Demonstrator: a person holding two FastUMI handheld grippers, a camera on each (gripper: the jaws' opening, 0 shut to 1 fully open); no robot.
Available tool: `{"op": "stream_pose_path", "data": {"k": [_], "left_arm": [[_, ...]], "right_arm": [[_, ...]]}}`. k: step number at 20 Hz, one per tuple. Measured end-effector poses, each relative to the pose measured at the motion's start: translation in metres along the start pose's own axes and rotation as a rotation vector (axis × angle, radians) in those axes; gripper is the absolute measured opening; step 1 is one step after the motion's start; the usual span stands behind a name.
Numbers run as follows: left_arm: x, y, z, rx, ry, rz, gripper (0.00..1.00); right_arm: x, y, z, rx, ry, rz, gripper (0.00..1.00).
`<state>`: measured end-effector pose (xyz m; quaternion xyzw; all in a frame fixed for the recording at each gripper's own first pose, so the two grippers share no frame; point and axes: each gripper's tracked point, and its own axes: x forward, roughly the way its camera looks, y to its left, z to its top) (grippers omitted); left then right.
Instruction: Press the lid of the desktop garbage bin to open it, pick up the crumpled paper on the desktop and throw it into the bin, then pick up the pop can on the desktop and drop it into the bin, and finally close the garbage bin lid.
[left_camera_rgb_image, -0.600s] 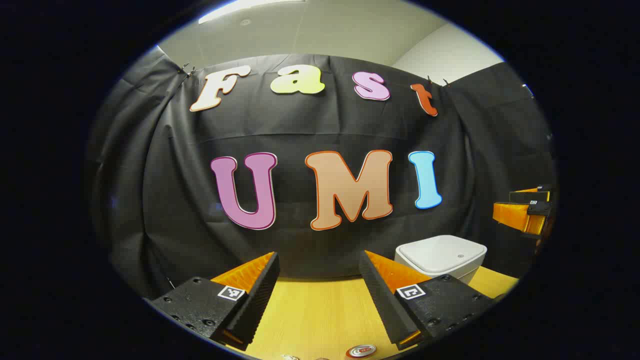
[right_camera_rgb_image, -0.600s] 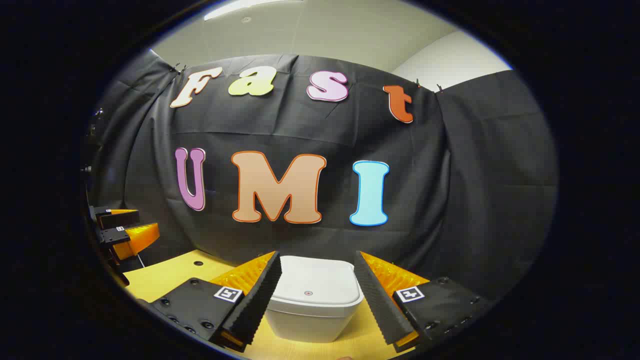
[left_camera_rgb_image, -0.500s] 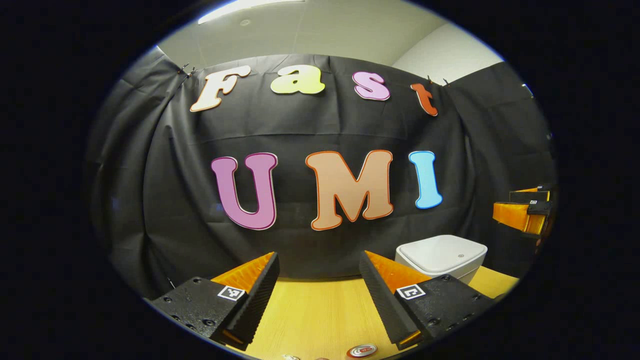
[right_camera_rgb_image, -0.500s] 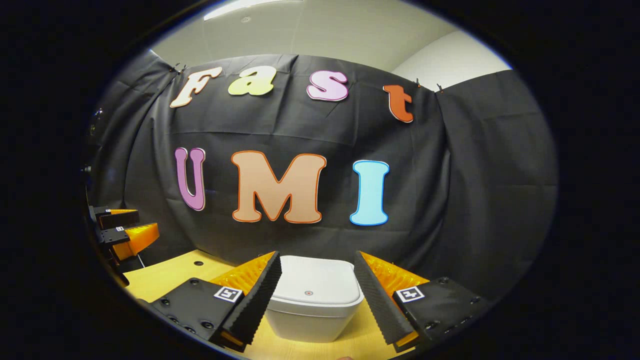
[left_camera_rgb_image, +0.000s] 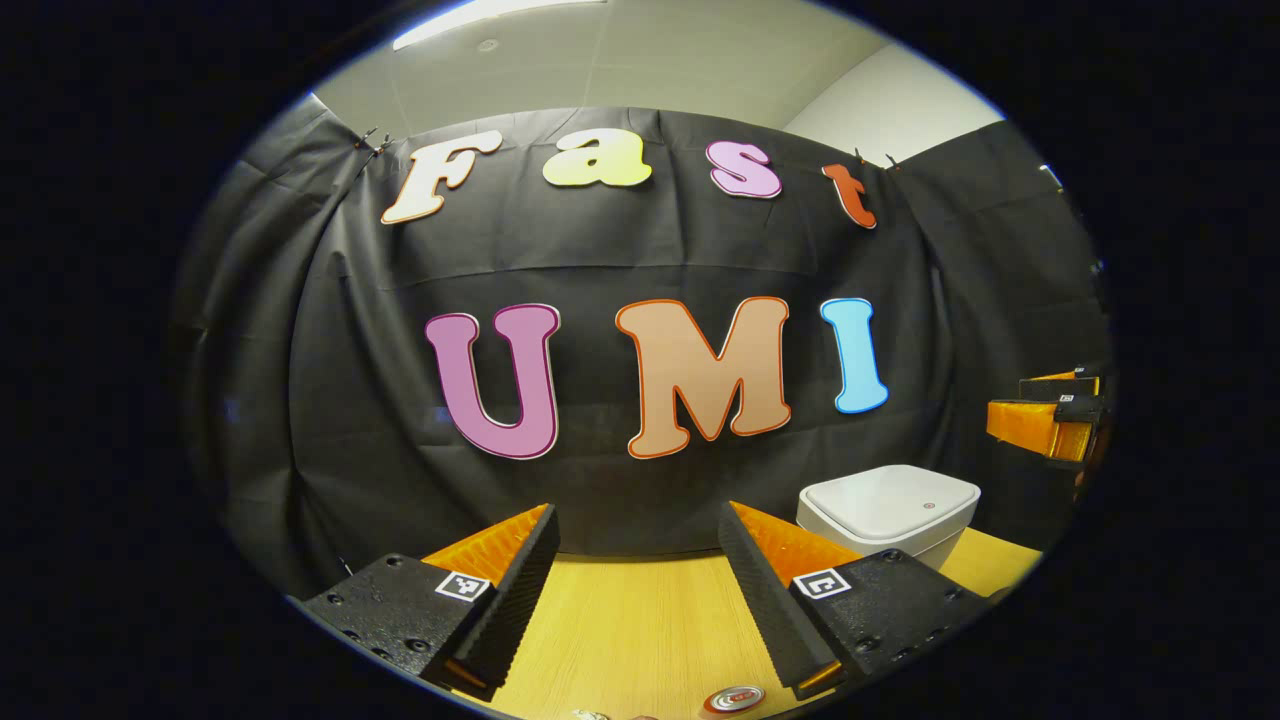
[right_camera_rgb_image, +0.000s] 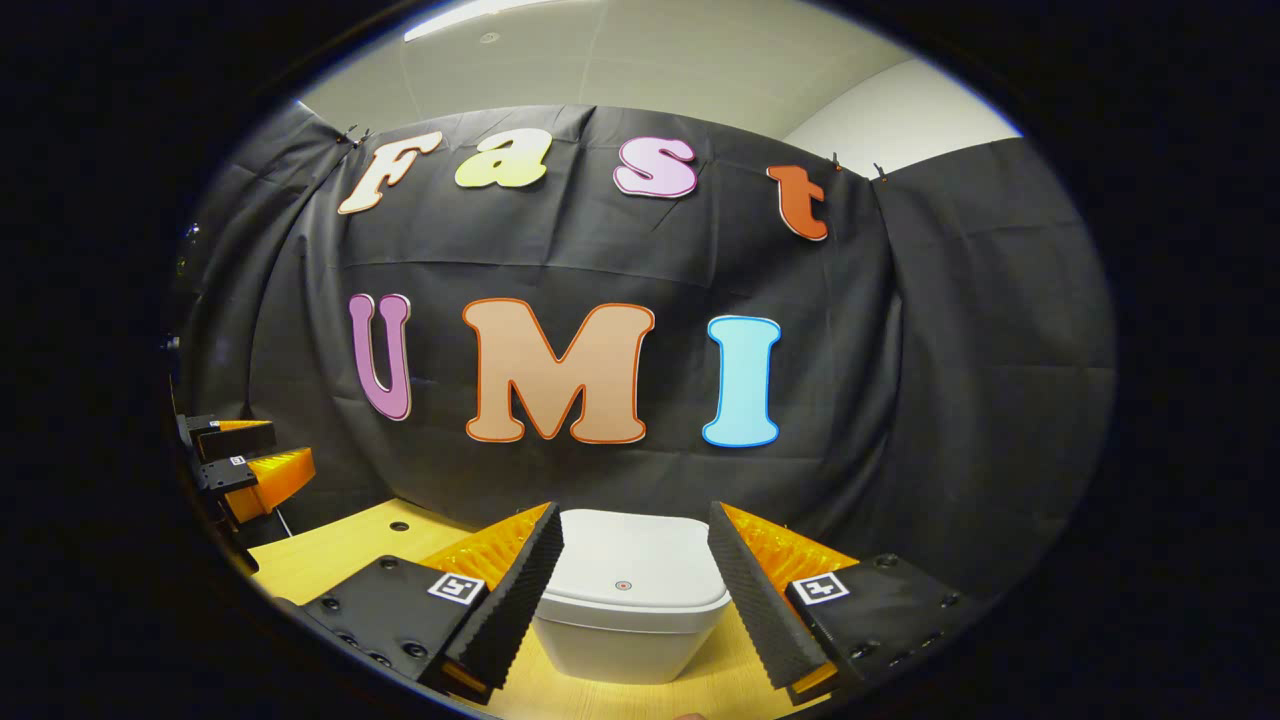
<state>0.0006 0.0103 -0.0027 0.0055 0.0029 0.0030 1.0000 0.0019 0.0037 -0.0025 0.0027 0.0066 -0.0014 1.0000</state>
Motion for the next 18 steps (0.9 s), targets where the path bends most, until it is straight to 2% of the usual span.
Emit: {"op": "stream_pose_path", "data": {"k": [14, 18], "left_arm": [[0.001, 0.013, -0.003, 0.028, 0.007, 0.009, 0.94], [0.002, 0.019, -0.006, 0.03, 0.014, 0.02, 0.94]], "right_arm": [[0.03, -0.001, 0.005, -0.017, 0.038, 0.009, 0.97], [0.041, 0.005, 0.005, -0.035, 0.05, 0.031, 0.85]]}}
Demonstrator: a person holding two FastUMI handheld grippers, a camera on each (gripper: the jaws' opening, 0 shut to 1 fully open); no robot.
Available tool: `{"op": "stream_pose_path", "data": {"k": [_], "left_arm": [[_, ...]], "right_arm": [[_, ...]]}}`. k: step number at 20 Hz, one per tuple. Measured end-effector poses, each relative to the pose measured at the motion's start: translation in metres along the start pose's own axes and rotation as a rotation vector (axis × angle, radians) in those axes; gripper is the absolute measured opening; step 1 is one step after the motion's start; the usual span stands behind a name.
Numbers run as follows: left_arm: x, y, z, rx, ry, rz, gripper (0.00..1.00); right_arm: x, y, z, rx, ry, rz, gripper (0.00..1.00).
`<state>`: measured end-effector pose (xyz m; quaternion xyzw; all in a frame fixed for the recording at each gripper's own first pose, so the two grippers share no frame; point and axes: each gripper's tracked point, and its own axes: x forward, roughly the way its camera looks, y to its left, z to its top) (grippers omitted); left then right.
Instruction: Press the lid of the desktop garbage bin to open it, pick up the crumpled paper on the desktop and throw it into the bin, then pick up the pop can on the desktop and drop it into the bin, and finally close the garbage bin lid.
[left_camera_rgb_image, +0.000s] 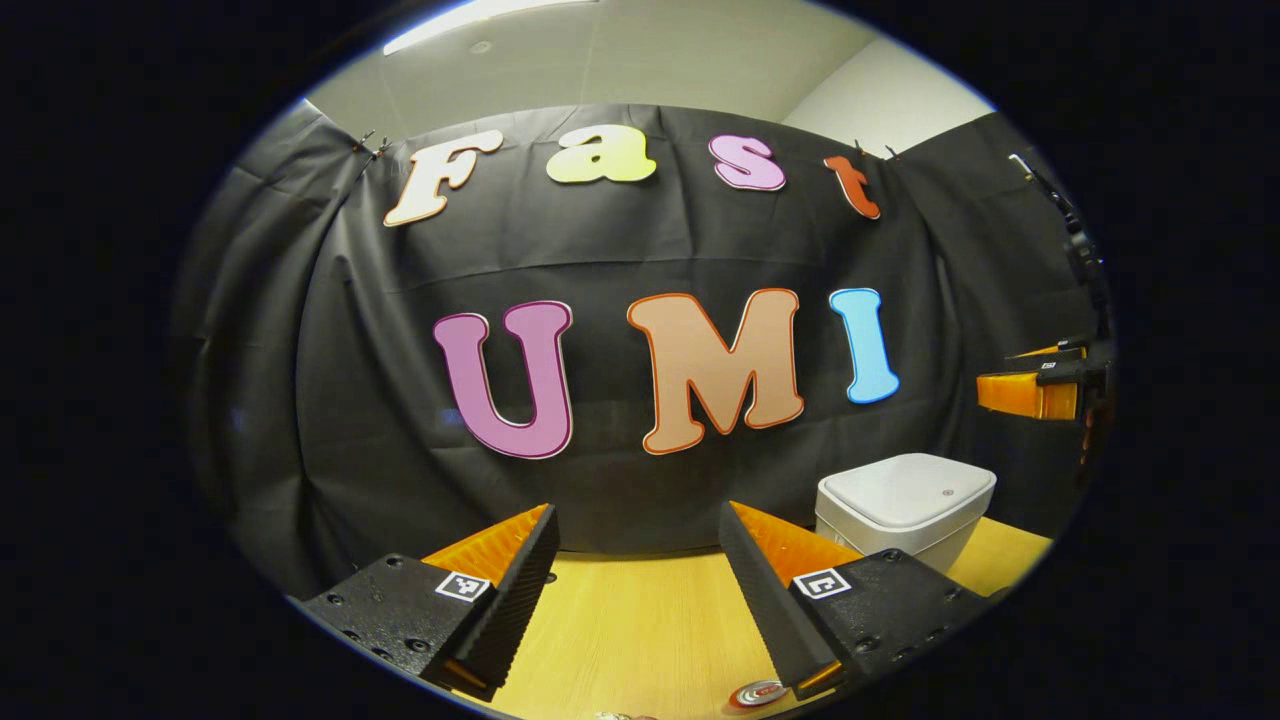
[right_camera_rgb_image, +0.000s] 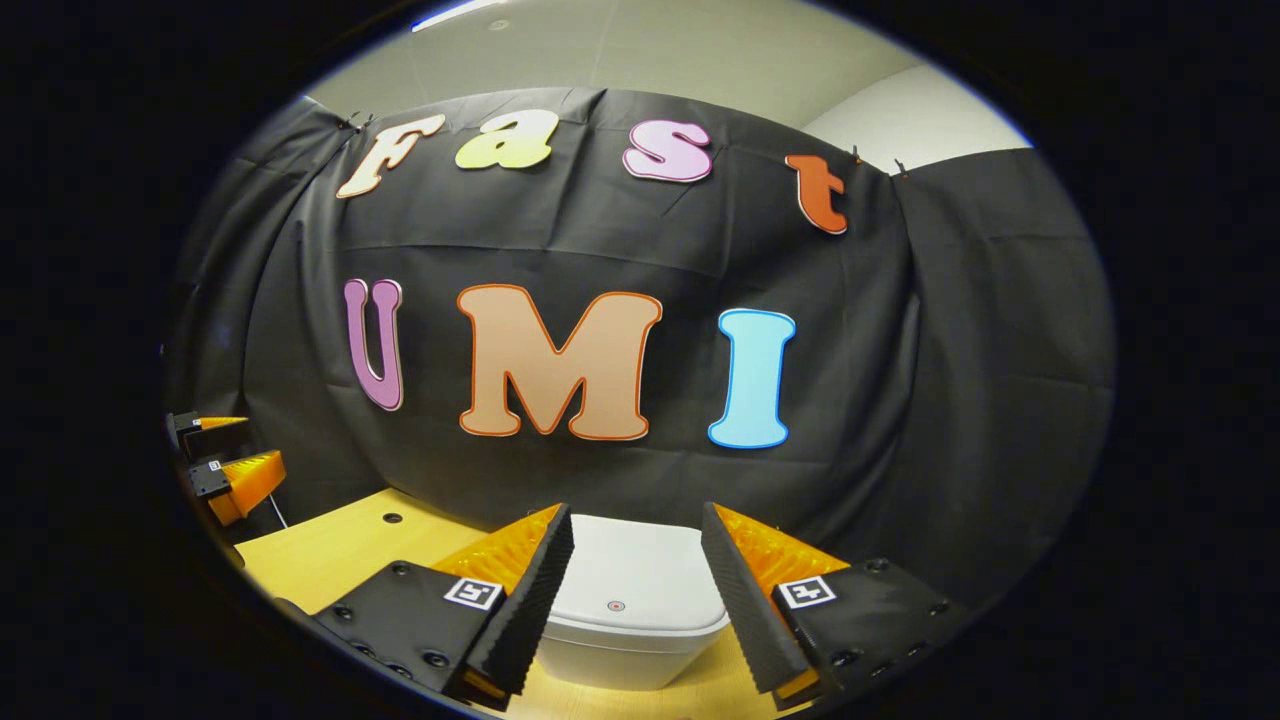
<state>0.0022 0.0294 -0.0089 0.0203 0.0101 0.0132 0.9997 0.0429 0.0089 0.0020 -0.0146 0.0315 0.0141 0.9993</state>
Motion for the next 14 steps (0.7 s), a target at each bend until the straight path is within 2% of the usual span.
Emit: {"op": "stream_pose_path", "data": {"k": [1, 2, 3, 4, 10, 11, 12, 14], "left_arm": [[0.0, 0.002, -0.001, 0.001, 0.003, 0.004, 0.94], [0.001, 0.004, -0.002, 0.001, 0.006, 0.008, 0.94], [0.001, 0.005, -0.003, 0.002, 0.009, 0.011, 0.94], [0.002, 0.007, -0.003, 0.001, 0.013, 0.014, 0.94], [0.006, 0.015, -0.014, -0.008, 0.037, 0.035, 0.95], [0.007, 0.015, -0.017, -0.011, 0.044, 0.038, 0.95], [0.008, 0.016, -0.019, -0.013, 0.048, 0.04, 0.95], [0.009, 0.017, -0.023, -0.015, 0.057, 0.048, 0.95]], "right_arm": [[0.003, 0.0, 0.001, -0.003, 0.002, -0.005, 0.82], [0.006, 0.002, -0.001, -0.001, 0.01, 0.006, 0.75], [0.01, 0.002, -0.004, 0.003, 0.019, 0.004, 0.74], [0.012, 0.003, -0.007, 0.007, 0.033, 0.003, 0.61], [0.029, 0.001, -0.026, 0.018, 0.102, -0.001, 0.11], [0.035, -0.001, -0.033, 0.008, 0.117, -0.011, 0.1], [0.035, -0.002, -0.037, 0.005, 0.13, -0.01, 0.04], [0.038, -0.002, -0.052, 0.007, 0.172, -0.015, 0.03]]}}
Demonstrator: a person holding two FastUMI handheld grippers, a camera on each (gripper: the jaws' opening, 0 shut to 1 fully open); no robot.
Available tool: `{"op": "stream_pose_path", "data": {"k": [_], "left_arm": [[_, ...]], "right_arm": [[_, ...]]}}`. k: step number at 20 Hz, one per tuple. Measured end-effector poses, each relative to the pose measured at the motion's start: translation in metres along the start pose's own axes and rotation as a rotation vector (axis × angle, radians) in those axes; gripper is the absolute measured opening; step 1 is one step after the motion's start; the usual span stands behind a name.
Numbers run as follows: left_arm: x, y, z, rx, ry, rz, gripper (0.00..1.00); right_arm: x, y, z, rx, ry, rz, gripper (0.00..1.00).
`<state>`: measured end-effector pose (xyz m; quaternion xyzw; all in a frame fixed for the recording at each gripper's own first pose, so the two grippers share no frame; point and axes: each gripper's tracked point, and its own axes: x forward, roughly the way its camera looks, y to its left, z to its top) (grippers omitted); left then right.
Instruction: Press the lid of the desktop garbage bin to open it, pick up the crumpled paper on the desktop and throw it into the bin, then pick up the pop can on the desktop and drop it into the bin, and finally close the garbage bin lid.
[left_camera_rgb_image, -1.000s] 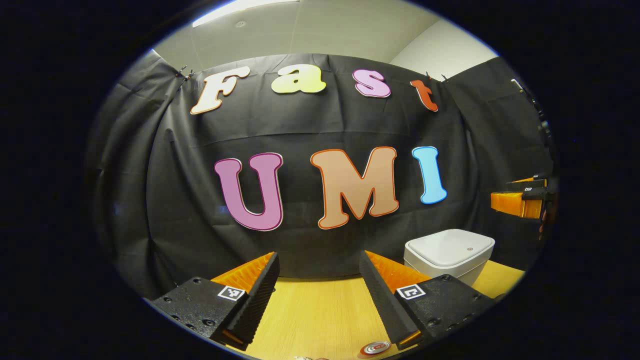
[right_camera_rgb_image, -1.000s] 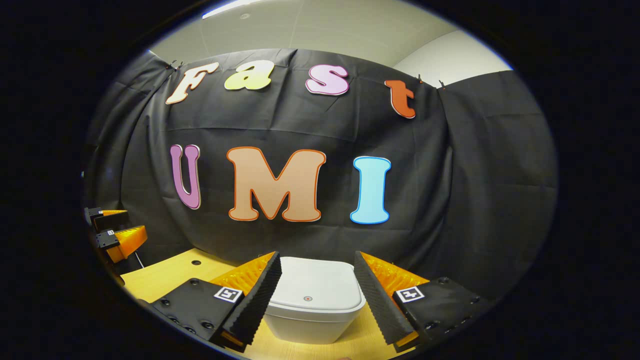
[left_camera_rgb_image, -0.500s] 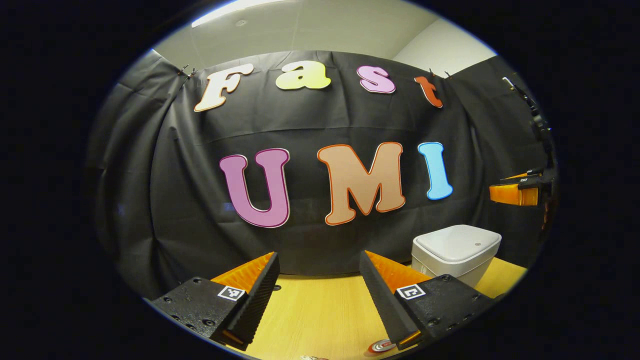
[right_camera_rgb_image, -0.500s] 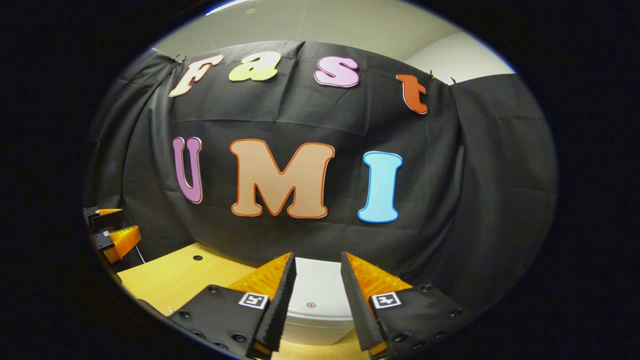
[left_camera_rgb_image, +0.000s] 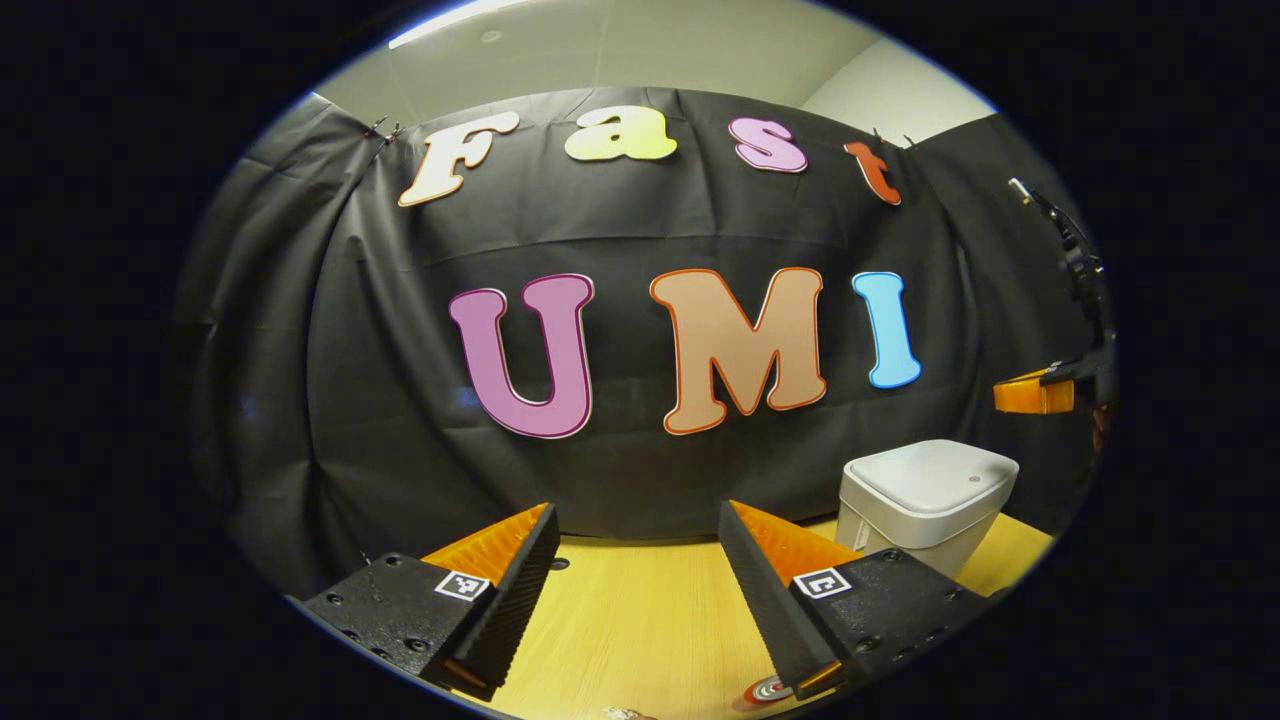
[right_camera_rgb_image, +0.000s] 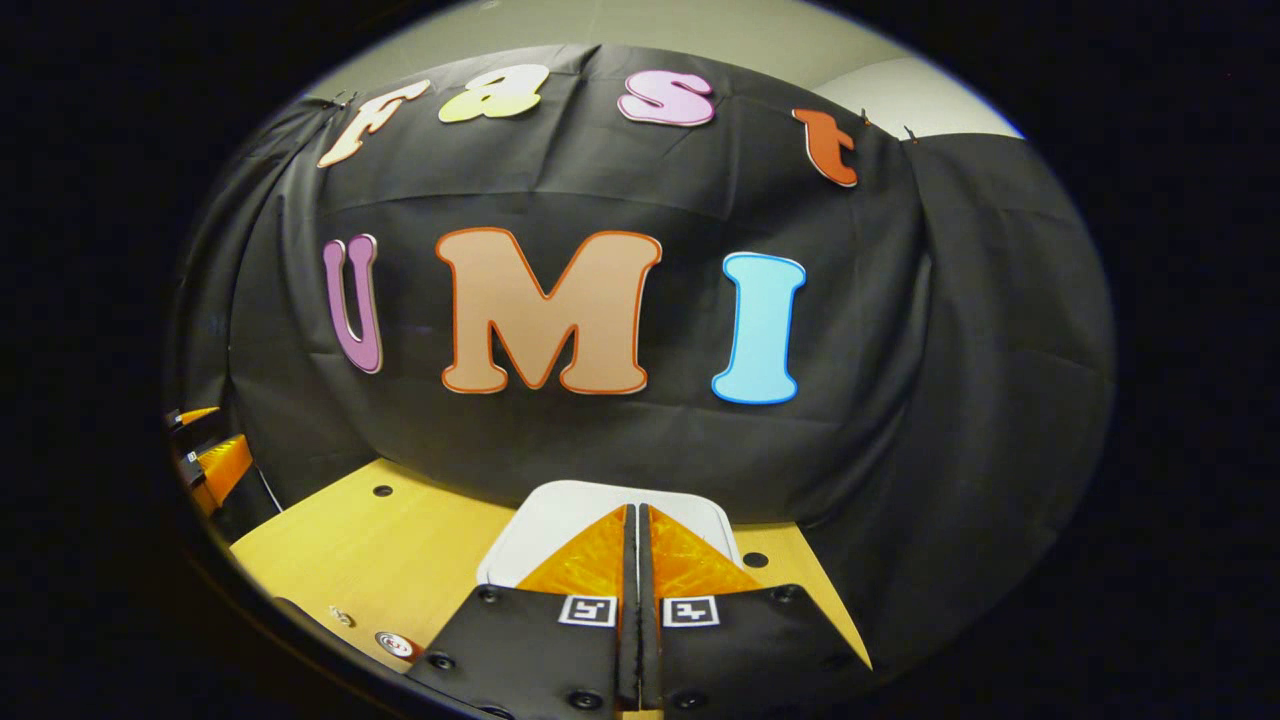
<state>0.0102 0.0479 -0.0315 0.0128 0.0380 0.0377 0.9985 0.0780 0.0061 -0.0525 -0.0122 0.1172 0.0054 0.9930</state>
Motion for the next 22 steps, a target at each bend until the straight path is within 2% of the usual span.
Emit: {"op": "stream_pose_path", "data": {"k": [3, 13, 18, 22], "left_arm": [[0.003, 0.005, -0.004, 0.001, 0.011, 0.011, 0.94], [0.009, 0.014, -0.015, 0.001, 0.039, 0.038, 0.94], [0.011, 0.015, -0.018, -0.004, 0.046, 0.039, 0.95], [0.01, 0.012, -0.021, -0.011, 0.053, 0.035, 0.95]], "right_arm": [[0.009, 0.007, -0.021, 0.021, 0.072, 0.035, 0.03], [0.027, 0.011, -0.081, 0.024, 0.282, 0.057, 0.03], [0.025, 0.012, -0.087, 0.068, 0.326, 0.04, 0.03], [0.025, 0.01, -0.084, -0.029, 0.291, 0.016, 0.02]]}}
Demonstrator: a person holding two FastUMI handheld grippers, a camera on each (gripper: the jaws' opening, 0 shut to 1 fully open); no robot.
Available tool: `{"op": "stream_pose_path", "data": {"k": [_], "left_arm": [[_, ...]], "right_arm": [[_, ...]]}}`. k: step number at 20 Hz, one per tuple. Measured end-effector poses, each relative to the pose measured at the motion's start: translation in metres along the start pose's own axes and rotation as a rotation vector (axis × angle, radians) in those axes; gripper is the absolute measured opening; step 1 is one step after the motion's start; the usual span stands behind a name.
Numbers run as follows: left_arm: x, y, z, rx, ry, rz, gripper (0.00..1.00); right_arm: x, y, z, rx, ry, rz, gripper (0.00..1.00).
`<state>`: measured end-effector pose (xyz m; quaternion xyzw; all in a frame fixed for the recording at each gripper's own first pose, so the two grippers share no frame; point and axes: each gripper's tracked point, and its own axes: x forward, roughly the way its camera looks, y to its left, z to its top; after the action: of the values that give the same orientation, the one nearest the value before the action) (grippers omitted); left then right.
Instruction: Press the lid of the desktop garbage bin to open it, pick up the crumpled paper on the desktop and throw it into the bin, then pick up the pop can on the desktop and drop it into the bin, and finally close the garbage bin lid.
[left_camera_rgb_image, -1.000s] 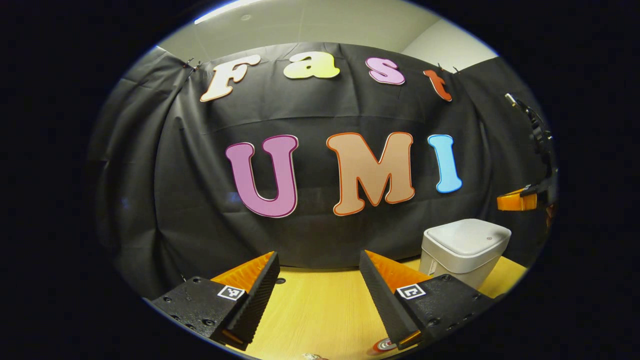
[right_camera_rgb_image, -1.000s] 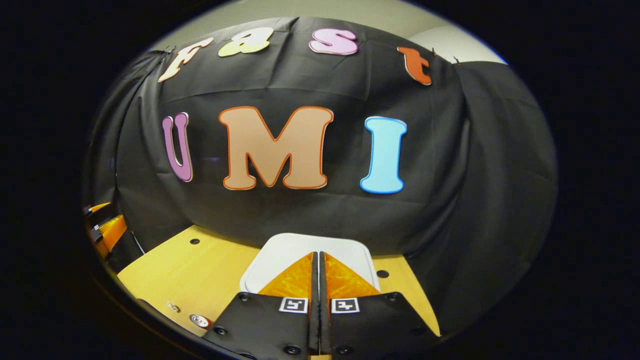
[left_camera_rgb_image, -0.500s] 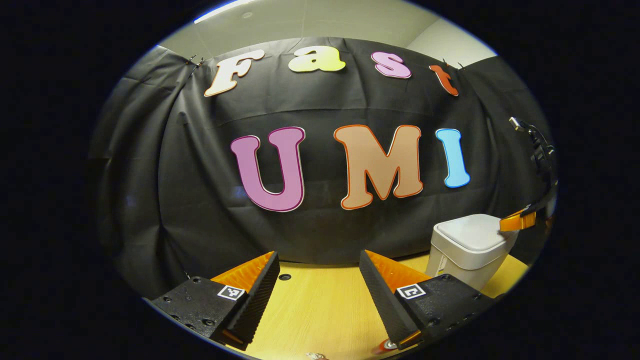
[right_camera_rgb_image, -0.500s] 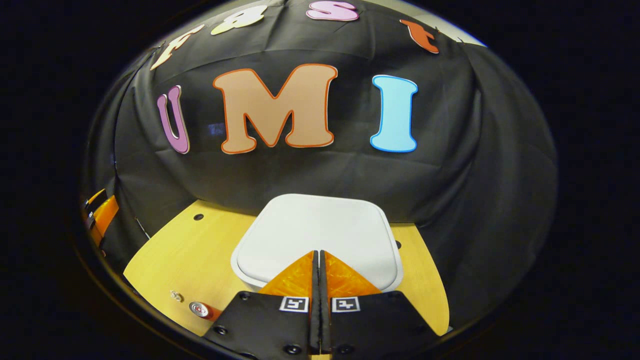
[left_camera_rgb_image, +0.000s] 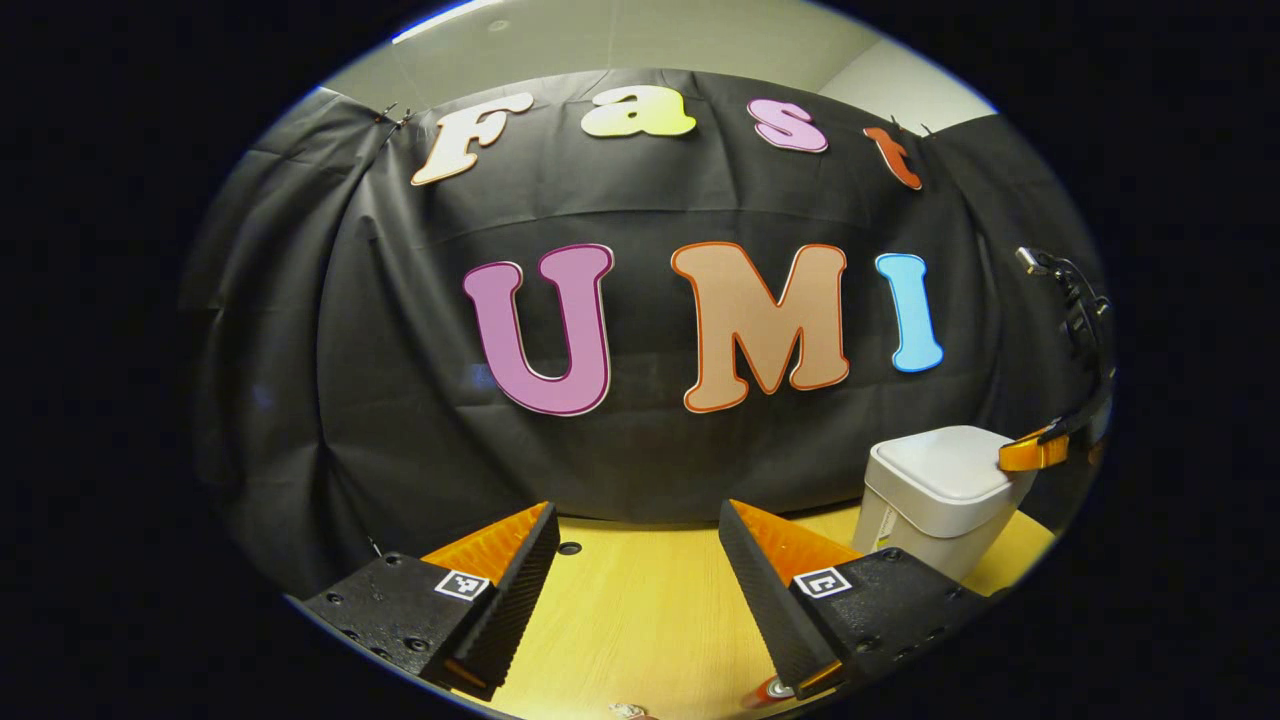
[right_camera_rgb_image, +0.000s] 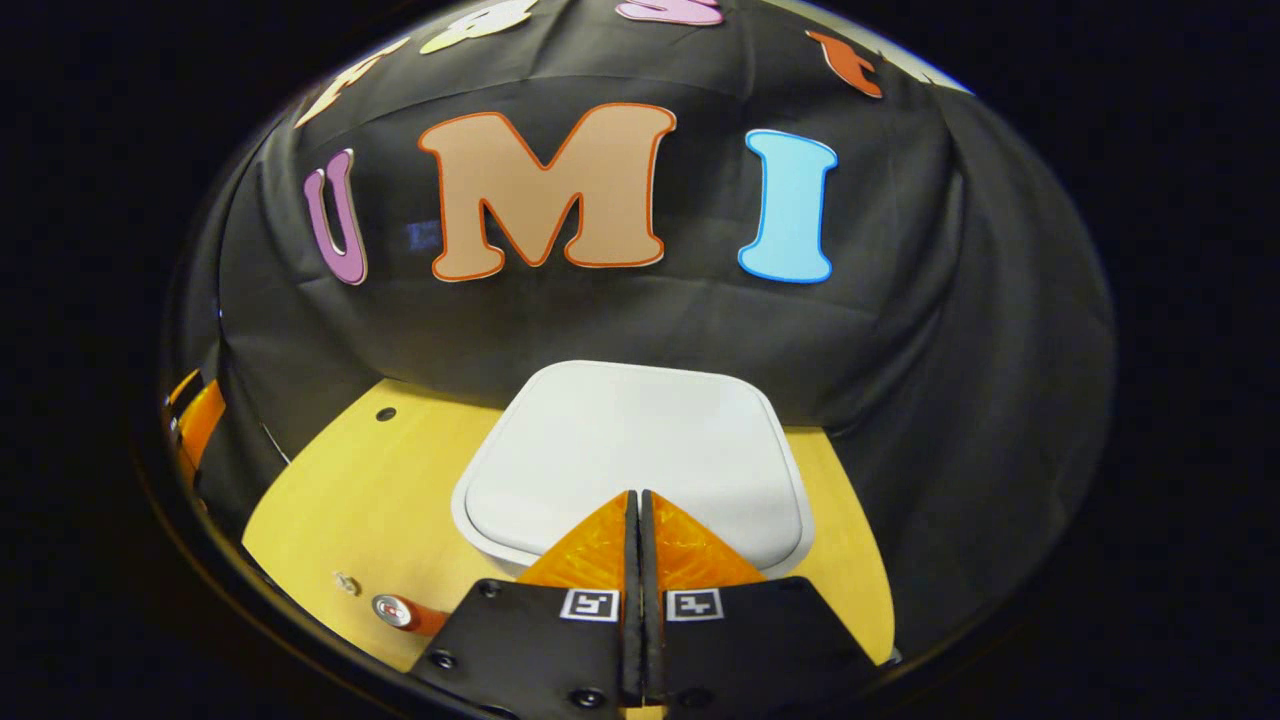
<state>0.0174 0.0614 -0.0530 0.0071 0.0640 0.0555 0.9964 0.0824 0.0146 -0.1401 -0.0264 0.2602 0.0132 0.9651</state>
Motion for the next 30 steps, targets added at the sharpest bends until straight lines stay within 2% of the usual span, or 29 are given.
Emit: {"op": "stream_pose_path", "data": {"k": [8, 11, 15, 16, 17, 18, 20, 21, 23, 25, 26, 27, 28, 30], "left_arm": [[-0.006, 0.012, 0.0, 0.019, -0.01, 0.008, 0.94], [-0.008, 0.014, -0.001, 0.017, -0.01, 0.011, 0.94], [-0.01, 0.015, 0.0, 0.02, -0.017, 0.005, 0.94], [-0.01, 0.015, 0.0, 0.021, -0.018, 0.002, 0.94], [-0.01, 0.015, 0.0, 0.022, -0.018, 0.0, 0.95], [-0.011, 0.014, 0.0, 0.022, -0.019, -0.004, 0.94], [-0.013, 0.014, 0.001, 0.022, -0.026, -0.007, 0.95], [-0.014, 0.015, 0.002, 0.022, -0.027, -0.007, 0.94], [-0.016, 0.016, 0.0, 0.021, -0.027, -0.006, 0.95], [-0.018, 0.018, -0.002, 0.02, -0.026, -0.006, 0.95], [-0.019, 0.02, -0.004, 0.021, -0.024, -0.004, 0.94], [-0.02, 0.021, -0.006, 0.02, -0.02, -0.003, 0.94], [-0.02, 0.022, -0.01, 0.018, -0.014, -0.002, 0.95], [-0.022, 0.025, -0.017, 0.015, -0.002, -0.001, 0.95]], "right_arm": [[-0.011, -0.006, 0.019, -0.016, -0.113, -0.02, 0.04], [-0.021, -0.005, 0.029, -0.018, -0.166, -0.003, 0.03], [-0.042, 0.01, 0.051, -0.016, -0.287, 0.039, 0.09], [-0.045, 0.012, 0.053, -0.02, -0.309, 0.05, 0.14], [-0.049, 0.013, 0.055, -0.029, -0.323, 0.05, 0.23], [-0.051, 0.014, 0.055, -0.035, -0.332, 0.052, 0.24], [-0.056, 0.013, 0.058, -0.034, -0.353, 0.046, 0.39], [-0.06, 0.014, 0.059, -0.027, -0.361, 0.047, 0.37], [-0.068, 0.019, 0.058, -0.013, -0.375, 0.076, 0.56], [-0.075, 0.028, 0.06, -0.012, -0.403, 0.102, 0.6], [-0.078, 0.03, 0.061, -0.013, -0.412, 0.106, 0.7], [-0.082, 0.034, 0.061, -0.014, -0.42, 0.121, 0.73], [-0.084, 0.039, 0.058, -0.014, -0.425, 0.129, 0.83], [-0.089, 0.047, 0.055, -0.015, -0.43, 0.145, 0.86]]}}
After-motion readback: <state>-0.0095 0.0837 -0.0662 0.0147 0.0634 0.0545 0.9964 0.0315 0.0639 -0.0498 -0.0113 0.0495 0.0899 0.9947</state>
